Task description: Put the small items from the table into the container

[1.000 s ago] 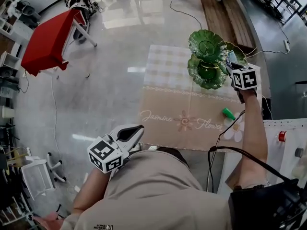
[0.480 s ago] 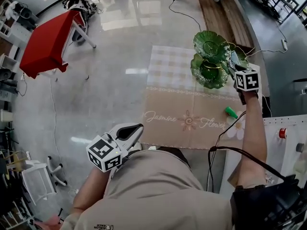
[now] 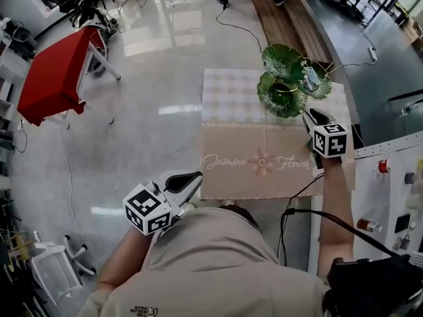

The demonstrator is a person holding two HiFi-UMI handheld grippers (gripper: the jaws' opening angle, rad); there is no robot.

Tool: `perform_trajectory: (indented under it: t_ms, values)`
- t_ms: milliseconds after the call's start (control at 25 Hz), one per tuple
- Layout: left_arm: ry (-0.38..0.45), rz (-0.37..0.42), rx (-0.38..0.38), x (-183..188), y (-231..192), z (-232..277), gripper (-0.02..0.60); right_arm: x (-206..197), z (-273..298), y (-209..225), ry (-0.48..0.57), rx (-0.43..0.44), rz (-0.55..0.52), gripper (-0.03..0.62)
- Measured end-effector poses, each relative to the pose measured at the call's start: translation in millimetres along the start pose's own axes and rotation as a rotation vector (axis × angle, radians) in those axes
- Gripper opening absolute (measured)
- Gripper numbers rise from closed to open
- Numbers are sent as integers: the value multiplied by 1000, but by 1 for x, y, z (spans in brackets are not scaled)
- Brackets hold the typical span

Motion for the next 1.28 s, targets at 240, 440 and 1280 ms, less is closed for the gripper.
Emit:
perform_trajectory:
  t_ms: [240, 440, 1280]
  values:
    - [-8, 21, -90, -4, 1, -20, 8, -25, -60, -86, 88, 17, 55, 69]
    - [-13, 26, -151, -12, 3, -40, 8, -44, -97, -146, 125, 2, 120, 38]
    - [-68, 29, -341, -71, 28, -115, 8, -92, -188, -342, 141, 50, 172, 25]
Point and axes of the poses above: the fingertips, and each gripper's own axes: z forward along the fingers, y to its right, x out of its top, the point moved 8 cm from there along -z, backward along the fingers, and after that the axes turned 5 degrees about y, right-handed, at the moved point
